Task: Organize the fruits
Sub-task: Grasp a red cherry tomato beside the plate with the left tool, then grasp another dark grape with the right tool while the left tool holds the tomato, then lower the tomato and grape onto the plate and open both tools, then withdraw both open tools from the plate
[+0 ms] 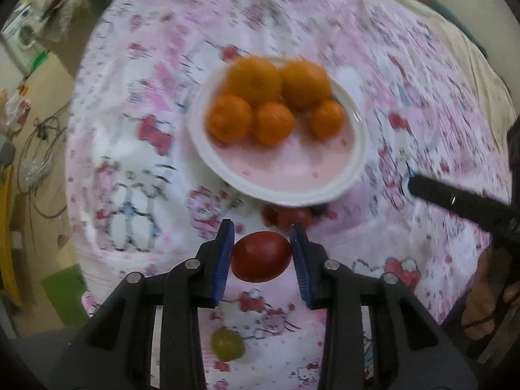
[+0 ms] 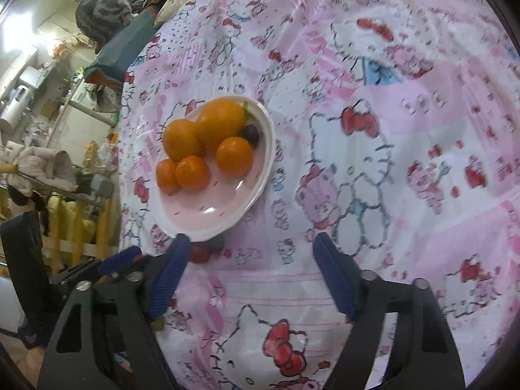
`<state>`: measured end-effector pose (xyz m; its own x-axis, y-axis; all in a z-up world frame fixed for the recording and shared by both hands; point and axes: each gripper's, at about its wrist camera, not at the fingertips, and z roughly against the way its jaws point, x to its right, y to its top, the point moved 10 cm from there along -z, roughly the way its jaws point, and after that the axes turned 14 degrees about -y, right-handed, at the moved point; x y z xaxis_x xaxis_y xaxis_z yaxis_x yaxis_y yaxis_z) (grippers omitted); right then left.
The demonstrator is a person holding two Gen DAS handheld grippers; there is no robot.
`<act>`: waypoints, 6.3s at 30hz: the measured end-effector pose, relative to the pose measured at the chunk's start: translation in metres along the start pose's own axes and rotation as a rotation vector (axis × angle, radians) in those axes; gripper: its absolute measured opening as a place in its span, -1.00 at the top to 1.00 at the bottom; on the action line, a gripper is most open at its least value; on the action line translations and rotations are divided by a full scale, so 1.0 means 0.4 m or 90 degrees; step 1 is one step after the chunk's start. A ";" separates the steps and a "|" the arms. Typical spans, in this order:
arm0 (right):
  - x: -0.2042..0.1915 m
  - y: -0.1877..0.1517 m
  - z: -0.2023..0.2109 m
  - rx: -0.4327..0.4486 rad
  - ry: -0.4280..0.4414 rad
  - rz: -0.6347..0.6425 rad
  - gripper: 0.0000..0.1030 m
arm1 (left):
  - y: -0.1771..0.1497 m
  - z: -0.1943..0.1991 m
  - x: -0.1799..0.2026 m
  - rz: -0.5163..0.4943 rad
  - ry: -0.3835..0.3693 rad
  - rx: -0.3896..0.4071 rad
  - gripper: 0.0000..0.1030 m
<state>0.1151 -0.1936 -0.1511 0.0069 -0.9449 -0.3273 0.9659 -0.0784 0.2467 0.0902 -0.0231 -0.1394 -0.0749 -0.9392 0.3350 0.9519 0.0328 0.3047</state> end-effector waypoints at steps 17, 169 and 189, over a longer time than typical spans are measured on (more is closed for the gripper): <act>-0.128 -0.057 -0.160 -0.083 0.002 0.111 0.27 | 0.041 0.017 -0.089 0.095 -0.010 0.036 0.40; -0.034 0.166 -0.063 -0.003 0.062 0.016 -0.12 | 0.171 -0.126 0.032 -0.050 0.004 0.012 -0.11; -0.024 0.123 0.018 0.023 0.046 0.019 -0.15 | 0.148 -0.013 0.024 -0.037 0.005 0.066 -0.40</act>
<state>0.1606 -0.1906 -0.1294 0.0558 -0.9215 -0.3842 0.9551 -0.0629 0.2896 0.1475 -0.0321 -0.1227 -0.1266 -0.9430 0.3078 0.9101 0.0130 0.4142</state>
